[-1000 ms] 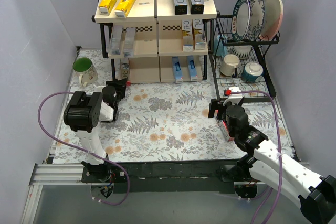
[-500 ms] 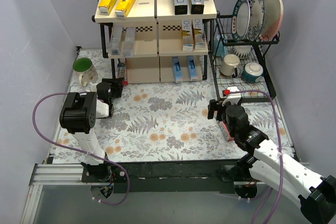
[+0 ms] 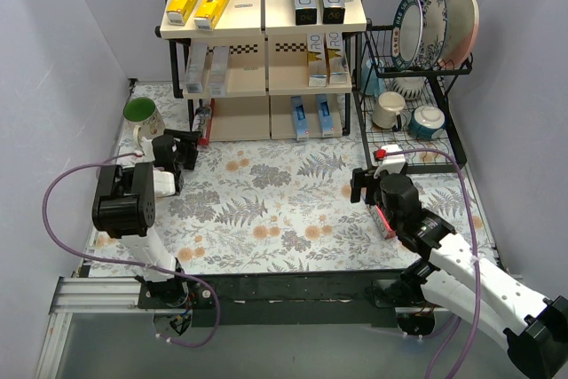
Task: Place and organize the toothpastes onto the shelf
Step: Place the toothpaste on the shelf, then move the toothpaste to the center of the board.
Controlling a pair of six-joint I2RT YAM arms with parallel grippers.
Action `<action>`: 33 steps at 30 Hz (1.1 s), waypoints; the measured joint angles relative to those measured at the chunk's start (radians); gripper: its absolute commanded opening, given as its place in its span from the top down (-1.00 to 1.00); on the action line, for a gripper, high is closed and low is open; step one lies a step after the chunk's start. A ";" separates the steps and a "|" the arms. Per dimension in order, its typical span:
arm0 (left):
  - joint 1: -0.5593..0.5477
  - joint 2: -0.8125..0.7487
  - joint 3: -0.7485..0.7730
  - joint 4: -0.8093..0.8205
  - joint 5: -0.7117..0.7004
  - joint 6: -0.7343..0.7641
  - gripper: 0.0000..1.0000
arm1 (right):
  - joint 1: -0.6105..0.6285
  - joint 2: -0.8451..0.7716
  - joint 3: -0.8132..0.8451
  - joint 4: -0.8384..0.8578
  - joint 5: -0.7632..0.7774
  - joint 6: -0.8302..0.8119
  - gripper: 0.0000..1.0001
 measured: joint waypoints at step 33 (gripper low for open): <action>-0.346 -1.235 -0.117 -0.779 -0.044 0.869 -0.97 | -0.142 0.307 0.315 -0.544 -0.167 0.101 -0.93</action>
